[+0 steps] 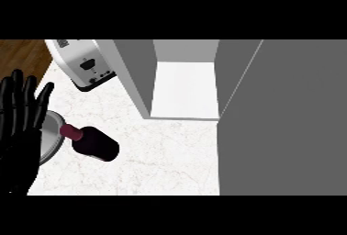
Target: Pick up the wine, place it into the cabinet and close the cabinet
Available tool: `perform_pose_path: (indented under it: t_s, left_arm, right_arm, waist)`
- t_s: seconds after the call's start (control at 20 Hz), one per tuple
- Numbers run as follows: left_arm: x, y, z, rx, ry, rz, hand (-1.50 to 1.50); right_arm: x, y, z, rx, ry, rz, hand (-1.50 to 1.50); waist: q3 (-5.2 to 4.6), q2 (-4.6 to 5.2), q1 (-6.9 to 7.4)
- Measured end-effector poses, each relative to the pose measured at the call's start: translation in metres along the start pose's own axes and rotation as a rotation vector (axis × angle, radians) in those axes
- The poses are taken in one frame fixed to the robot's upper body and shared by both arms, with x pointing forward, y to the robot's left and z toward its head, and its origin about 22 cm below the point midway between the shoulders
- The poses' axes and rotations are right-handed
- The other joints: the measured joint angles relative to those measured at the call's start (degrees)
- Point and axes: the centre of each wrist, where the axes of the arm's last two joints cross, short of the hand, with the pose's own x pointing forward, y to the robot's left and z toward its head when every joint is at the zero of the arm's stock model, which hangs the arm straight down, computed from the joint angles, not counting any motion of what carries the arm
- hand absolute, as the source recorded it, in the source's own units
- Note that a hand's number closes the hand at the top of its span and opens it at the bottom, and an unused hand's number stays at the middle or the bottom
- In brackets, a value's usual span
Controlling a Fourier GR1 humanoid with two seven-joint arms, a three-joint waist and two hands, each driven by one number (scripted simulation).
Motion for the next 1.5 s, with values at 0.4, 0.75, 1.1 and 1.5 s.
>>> perform_pose_path:
  t_s: [0.4,0.75,1.1,1.5]
  left_arm:
    - [-0.009,0.018,-0.008,0.39,0.076,-0.12,-1.5]
    - [-0.017,-0.008,-0.039,0.582,0.156,0.034,-1.5]
    - [-0.018,-0.03,-0.061,0.62,0.174,0.069,-1.5]
    - [-0.021,-0.05,-0.061,0.632,0.175,0.064,-1.5]
  right_arm:
    - [0.005,-0.001,0.021,0.05,0.064,-0.082,-1.5]
    - [0.023,-0.002,0.035,0.174,0.169,-0.191,-1.5]
    - [0.044,-0.008,0.042,0.186,0.196,-0.218,-1.5]
    - [0.052,-0.007,0.039,0.195,0.196,-0.215,-1.5]
  waist:
    - [-0.77,0.16,-2.22]
    - [-0.85,0.14,-2.59]
    - [-0.87,0.1,-2.16]
    - [-0.87,0.1,-1.97]
